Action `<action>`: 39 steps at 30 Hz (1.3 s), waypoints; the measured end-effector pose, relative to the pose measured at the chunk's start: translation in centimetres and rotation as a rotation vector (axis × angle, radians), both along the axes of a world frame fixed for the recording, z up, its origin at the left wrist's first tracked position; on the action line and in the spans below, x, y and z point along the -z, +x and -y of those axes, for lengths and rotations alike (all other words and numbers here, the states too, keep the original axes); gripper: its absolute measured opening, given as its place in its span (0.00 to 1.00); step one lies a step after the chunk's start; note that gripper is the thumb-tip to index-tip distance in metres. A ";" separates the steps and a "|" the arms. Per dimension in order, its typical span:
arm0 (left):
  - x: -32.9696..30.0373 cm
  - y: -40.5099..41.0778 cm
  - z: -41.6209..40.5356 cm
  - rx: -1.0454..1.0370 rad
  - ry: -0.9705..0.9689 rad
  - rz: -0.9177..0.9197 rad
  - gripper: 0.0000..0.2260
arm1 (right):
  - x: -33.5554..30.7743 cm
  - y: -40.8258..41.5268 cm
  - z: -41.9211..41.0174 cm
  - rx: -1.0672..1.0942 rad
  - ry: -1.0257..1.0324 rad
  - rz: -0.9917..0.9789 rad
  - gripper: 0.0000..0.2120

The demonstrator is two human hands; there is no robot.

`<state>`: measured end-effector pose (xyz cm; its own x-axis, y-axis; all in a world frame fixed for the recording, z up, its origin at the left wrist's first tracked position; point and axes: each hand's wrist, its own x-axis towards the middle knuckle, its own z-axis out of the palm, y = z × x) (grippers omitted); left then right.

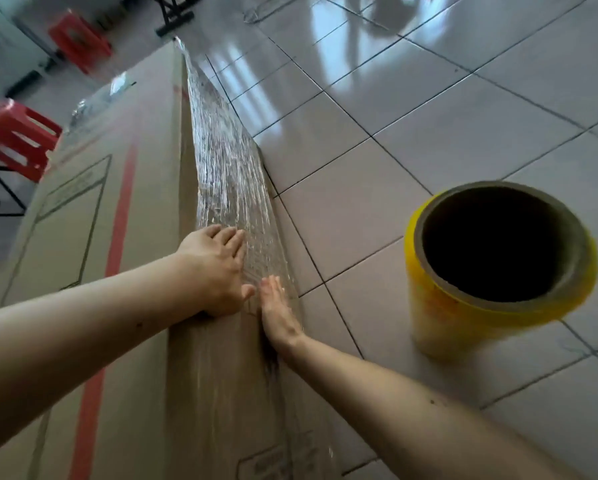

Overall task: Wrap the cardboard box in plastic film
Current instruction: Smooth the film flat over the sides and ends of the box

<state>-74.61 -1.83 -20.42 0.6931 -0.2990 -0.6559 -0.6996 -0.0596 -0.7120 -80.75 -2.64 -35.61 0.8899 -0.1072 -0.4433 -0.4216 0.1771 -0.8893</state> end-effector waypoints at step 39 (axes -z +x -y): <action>-1.7 9.5 3.8 -0.031 0.143 0.313 0.33 | 0.5 8.0 1.7 0.035 -0.052 0.266 0.25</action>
